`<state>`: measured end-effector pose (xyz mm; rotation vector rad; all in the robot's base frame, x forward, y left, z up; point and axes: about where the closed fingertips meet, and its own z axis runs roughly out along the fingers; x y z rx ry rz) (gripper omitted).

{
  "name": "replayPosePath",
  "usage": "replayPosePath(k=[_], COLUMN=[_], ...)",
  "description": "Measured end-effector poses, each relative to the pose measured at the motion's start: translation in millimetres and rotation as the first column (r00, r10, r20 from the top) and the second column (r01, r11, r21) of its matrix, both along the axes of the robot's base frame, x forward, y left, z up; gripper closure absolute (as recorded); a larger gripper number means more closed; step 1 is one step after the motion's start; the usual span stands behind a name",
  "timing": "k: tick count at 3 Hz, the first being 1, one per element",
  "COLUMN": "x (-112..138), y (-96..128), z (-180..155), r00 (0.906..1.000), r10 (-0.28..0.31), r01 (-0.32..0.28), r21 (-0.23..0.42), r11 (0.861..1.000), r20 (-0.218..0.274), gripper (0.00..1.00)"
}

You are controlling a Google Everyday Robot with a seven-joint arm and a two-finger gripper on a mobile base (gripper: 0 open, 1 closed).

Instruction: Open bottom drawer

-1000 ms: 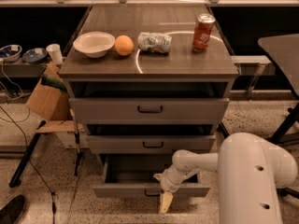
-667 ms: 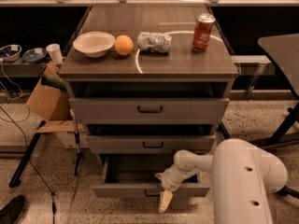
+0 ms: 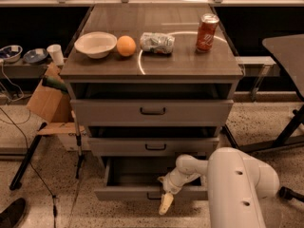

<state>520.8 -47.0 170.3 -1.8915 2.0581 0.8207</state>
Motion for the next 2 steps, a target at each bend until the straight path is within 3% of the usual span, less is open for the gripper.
replayPosePath(k=[2], x=[-16], y=[-15], z=[-13], r00=[0.9947], r10=[0.037], r01=[-0.043], r21=[-0.061], r11=[0.997], r20=[-0.096], gripper=[0.0])
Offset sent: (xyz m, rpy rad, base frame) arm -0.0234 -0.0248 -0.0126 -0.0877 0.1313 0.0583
